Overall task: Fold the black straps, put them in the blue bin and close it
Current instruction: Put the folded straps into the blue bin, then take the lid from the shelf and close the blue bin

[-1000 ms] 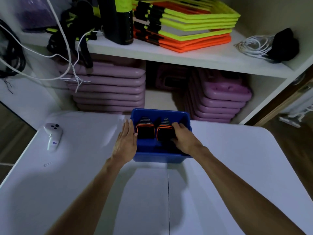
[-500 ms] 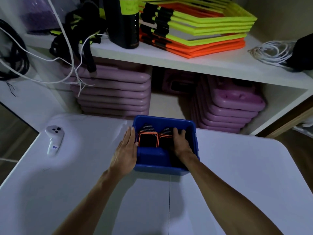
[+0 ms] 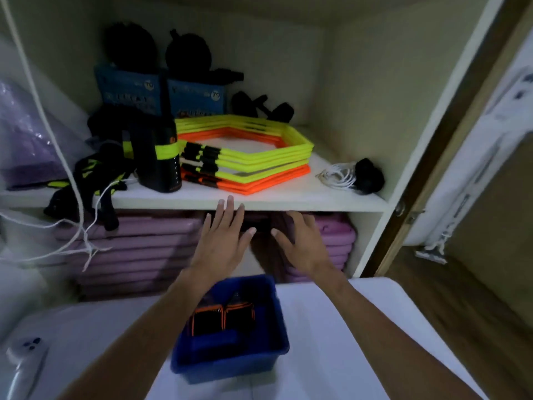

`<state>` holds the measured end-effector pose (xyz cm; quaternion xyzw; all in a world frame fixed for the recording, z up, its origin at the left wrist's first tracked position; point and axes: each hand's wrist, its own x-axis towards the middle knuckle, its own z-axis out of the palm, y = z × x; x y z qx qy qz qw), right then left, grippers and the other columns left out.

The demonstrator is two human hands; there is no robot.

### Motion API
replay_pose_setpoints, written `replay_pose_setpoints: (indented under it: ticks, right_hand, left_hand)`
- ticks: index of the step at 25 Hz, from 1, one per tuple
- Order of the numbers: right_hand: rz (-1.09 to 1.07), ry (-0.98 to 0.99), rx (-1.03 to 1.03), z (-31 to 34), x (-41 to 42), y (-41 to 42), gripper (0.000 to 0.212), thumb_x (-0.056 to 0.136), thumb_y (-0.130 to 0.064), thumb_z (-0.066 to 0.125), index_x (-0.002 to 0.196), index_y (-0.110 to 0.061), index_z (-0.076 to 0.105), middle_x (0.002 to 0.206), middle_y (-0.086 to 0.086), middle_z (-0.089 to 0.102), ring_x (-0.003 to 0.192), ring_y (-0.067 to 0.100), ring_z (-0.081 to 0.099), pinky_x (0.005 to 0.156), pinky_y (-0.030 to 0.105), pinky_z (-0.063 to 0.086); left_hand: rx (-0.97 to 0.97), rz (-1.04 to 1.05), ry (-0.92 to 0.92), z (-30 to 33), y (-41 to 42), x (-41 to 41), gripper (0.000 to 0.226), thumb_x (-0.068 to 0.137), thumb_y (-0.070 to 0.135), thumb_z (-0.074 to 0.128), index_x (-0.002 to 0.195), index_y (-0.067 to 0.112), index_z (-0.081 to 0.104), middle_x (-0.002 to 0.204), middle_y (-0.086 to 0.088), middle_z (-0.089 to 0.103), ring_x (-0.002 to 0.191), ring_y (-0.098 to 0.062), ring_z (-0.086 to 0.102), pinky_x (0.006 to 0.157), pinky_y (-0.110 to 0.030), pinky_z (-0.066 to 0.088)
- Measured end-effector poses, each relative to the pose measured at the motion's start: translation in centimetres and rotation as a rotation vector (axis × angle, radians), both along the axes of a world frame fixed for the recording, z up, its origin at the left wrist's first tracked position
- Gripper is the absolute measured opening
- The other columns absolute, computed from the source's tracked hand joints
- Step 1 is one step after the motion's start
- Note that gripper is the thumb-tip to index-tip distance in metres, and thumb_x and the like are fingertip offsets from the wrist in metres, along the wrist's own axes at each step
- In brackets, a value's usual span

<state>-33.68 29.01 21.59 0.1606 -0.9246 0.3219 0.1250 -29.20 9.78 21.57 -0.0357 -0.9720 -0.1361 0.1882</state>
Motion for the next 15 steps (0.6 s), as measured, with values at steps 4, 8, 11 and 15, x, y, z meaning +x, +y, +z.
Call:
replay_pose_setpoints:
  ticks: [4, 8, 11, 15]
  right_hand:
    - [-0.208, 0.240, 0.040, 14.3, -1.7, 3.8, 0.063, 0.091, -0.055, 0.054, 0.135, -0.011, 0.045, 0.131, 0.019, 0.047, 0.125, 0.038, 0.041, 0.104, 0.044, 0.036]
    - [-0.361, 0.403, 0.042, 28.4, -1.8, 6.7, 0.069, 0.094, -0.059, 0.046, 0.144, -0.012, 0.039, 0.141, 0.020, 0.044, 0.131, 0.037, 0.038, 0.110, 0.046, 0.032]
    - [-0.427, 0.472, 0.045, 36.1, -1.9, 8.0, 0.070, 0.094, -0.061, 0.043, 0.146, -0.014, 0.035, 0.149, 0.019, 0.036, 0.137, 0.036, 0.034, 0.109, 0.050, 0.037]
    - [-0.447, 0.508, 0.023, 43.6, -3.9, 8.7, 0.062, 0.096, -0.059, 0.040, 0.139, -0.014, 0.042, 0.140, 0.017, 0.042, 0.129, 0.036, 0.039, 0.103, 0.049, 0.039]
  left_hand:
    - [-0.013, -0.111, 0.203, 13.6, 3.8, -4.6, 0.067, 0.098, 0.055, 0.017, 0.153, 0.017, 0.009, 0.162, -0.007, -0.003, 0.149, -0.022, -0.007, 0.119, -0.045, 0.007]
    - [0.027, -0.172, 0.434, 26.4, 6.8, -7.1, 0.063, 0.098, 0.051, 0.024, 0.151, 0.018, 0.020, 0.162, -0.007, 0.008, 0.149, -0.020, 0.004, 0.119, -0.044, 0.011]
    - [0.051, -0.184, 0.552, 33.9, 8.0, -8.6, 0.062, 0.099, 0.051, 0.023, 0.150, 0.018, 0.022, 0.161, -0.007, 0.014, 0.148, -0.021, 0.009, 0.120, -0.045, 0.013]
    - [0.026, -0.172, 0.646, 42.2, 9.2, -11.2, 0.058, 0.100, 0.047, 0.026, 0.148, 0.014, 0.028, 0.158, -0.011, 0.023, 0.146, -0.025, 0.017, 0.116, -0.047, 0.018]
